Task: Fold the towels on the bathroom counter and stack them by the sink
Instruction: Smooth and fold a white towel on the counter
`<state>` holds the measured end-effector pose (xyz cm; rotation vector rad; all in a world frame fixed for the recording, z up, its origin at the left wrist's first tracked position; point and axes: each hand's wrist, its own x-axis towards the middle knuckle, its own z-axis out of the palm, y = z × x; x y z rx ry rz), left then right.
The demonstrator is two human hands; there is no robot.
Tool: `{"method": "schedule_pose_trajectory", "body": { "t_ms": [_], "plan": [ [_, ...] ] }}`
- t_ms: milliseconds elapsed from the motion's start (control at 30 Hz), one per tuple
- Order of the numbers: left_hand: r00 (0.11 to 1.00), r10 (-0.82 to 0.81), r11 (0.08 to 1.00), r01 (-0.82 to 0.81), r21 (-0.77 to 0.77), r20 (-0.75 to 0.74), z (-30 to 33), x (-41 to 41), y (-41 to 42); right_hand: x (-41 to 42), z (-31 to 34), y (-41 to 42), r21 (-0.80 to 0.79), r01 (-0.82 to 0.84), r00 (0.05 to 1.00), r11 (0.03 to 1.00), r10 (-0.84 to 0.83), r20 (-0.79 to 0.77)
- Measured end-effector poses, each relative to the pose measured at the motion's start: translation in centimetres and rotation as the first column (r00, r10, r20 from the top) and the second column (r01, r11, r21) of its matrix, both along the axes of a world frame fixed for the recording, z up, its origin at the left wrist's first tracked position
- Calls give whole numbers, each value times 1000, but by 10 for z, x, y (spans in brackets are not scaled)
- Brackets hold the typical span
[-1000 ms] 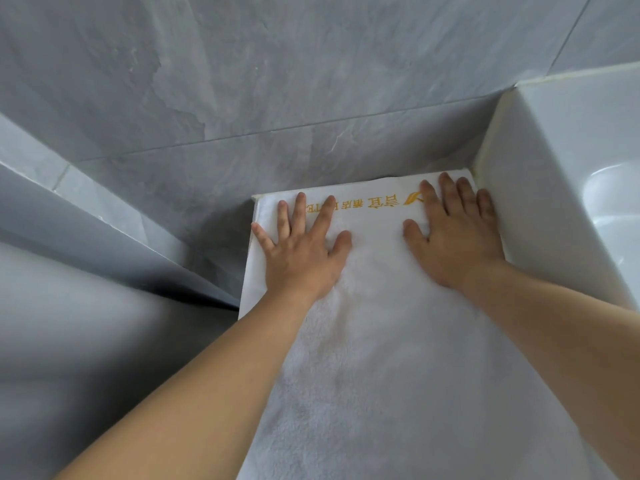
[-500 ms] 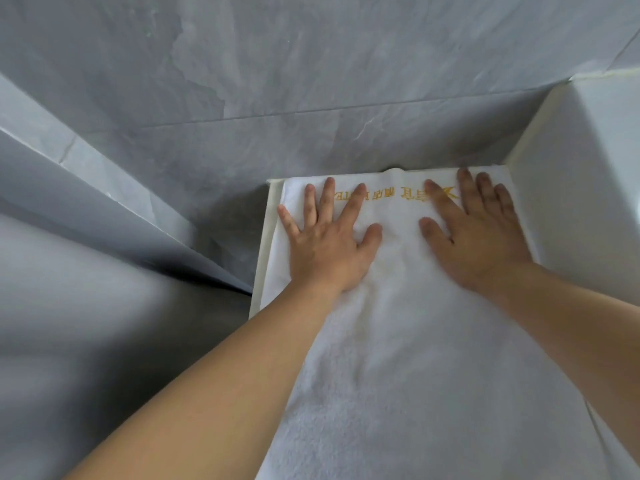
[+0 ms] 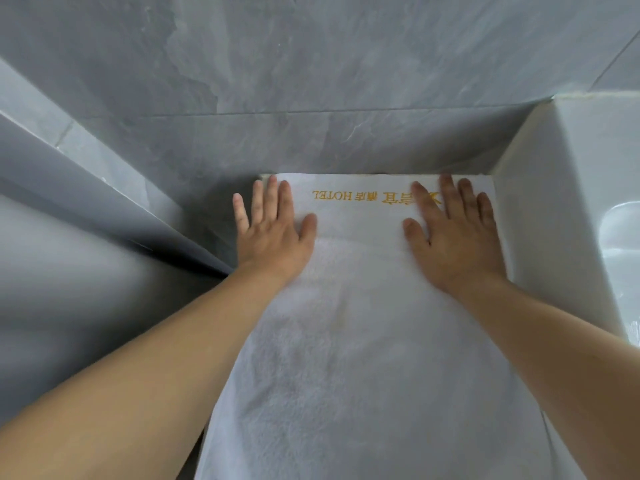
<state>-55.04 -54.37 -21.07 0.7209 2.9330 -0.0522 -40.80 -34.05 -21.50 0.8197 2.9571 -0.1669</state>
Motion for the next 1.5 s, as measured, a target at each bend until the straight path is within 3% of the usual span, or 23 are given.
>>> {"method": "schedule_pose_trajectory", "body": {
  "t_ms": [100, 167, 300, 500, 667, 833, 1167, 1500],
  "plan": [
    [977, -211, 966, 212, 151, -23, 7, 35, 3, -1, 1, 1, -6, -9, 1000, 1000, 9, 0],
    [951, -307, 944, 301, 135, 27, 2, 61, -14, -1, 1, 1, -7, -14, 1000, 1000, 14, 4],
    [983, -183, 982, 182, 56, 11, -12, 69, -40, -1, -1, 2, -7, -23, 1000, 1000, 23, -10],
    [981, -192, 979, 191, 76, 3, -12, 65, -34, -1, 4, 1, -10, -2, 1000, 1000, 2, 11],
    [983, -181, 979, 179, 93, 15, -12, 63, -32, 15, 18, -30, -3, -56, 994, 998, 55, -92],
    [982, -182, 982, 179, 65, 42, -12, 60, -30, 62, 14, -78, -143, -11, 999, 990, 17, 36],
    [983, -181, 978, 175, 114, 41, -13, 58, -29, 87, 5, -75, -87, -32, 999, 996, 35, 38],
    [979, -185, 982, 181, 53, 80, -1, 65, -37, 86, 7, -75, -55, -31, 997, 998, 35, 70]
  ]
}}
